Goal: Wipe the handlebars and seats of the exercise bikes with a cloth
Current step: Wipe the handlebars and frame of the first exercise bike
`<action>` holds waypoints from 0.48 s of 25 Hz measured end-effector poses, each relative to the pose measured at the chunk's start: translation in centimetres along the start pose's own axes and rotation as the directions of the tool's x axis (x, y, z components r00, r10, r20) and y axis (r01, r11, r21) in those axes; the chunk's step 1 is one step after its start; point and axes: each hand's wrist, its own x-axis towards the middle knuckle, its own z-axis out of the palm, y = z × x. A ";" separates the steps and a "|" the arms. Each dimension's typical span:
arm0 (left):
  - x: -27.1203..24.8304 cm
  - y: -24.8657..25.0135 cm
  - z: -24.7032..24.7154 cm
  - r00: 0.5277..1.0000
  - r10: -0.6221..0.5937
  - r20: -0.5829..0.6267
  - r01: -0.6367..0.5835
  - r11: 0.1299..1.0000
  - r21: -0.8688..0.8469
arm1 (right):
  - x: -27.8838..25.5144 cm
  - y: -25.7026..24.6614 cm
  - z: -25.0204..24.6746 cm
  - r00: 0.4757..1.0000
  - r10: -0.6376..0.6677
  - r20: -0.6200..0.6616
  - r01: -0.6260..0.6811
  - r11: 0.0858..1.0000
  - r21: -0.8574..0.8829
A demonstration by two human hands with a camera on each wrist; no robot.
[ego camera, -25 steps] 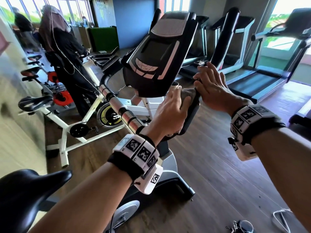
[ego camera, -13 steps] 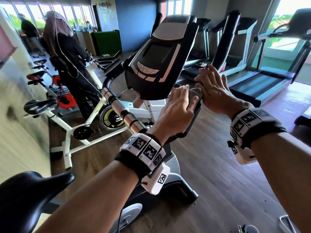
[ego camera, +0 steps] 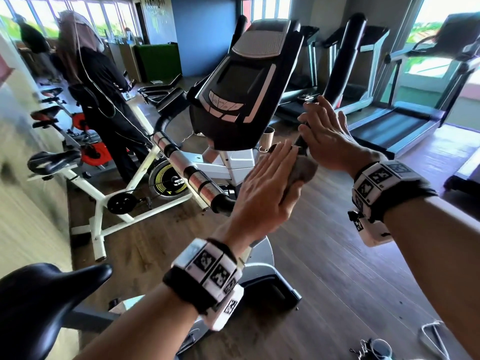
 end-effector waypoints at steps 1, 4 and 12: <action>-1.5 -0.3 -0.1 0.995 0.091 -0.030 -0.091 0.996 -0.010 | -0.1 -0.1 -0.1 1.000 0.012 0.002 -0.012 1.000 0.003; -2.7 -1.5 -1.9 0.990 0.133 -0.040 -0.138 0.970 -0.199 | -0.1 -0.1 0.0 1.000 0.024 0.007 -0.024 1.000 0.000; -3.1 -2.9 -1.4 0.864 -0.503 -0.026 0.499 0.861 -0.104 | 0.0 -0.1 0.0 0.999 0.033 -0.021 -0.032 0.998 0.052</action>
